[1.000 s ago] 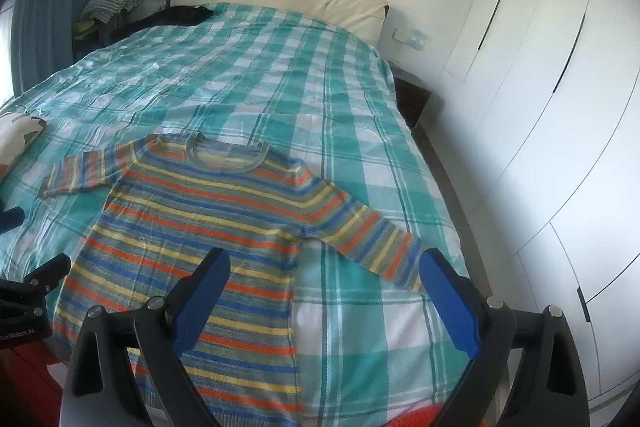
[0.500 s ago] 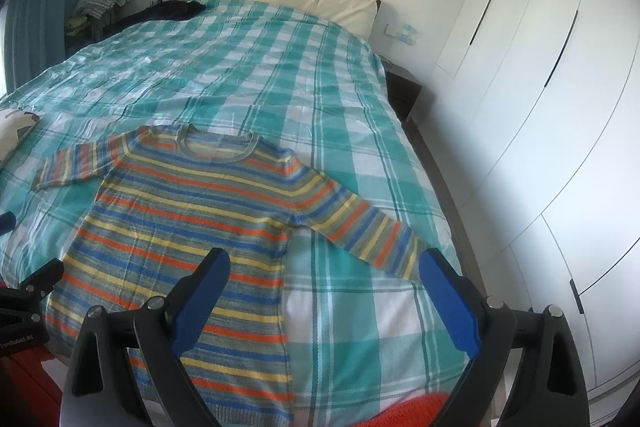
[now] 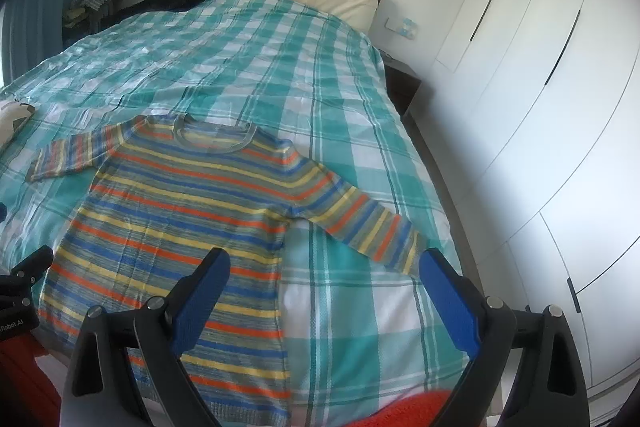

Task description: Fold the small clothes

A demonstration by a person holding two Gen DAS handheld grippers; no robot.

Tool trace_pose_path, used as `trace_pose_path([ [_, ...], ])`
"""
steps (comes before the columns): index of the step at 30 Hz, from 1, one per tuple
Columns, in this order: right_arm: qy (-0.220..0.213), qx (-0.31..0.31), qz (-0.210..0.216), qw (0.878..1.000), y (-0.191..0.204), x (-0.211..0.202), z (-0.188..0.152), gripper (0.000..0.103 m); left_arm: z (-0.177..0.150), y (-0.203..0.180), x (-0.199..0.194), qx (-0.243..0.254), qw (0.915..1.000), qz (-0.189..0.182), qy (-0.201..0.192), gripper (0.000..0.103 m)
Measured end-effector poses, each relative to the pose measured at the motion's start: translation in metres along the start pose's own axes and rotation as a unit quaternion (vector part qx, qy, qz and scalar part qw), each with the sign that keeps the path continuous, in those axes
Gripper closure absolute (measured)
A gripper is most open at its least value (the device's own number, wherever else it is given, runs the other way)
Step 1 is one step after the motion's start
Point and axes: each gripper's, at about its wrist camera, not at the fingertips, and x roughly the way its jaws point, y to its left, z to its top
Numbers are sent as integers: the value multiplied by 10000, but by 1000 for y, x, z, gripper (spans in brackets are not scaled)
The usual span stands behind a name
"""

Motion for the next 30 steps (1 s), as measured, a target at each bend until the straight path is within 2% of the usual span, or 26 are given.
trace_pose_path([
  [30,270,-119,-68,9995,4,22,-11,8,-8,4,23,-27,9992,319,246,7],
])
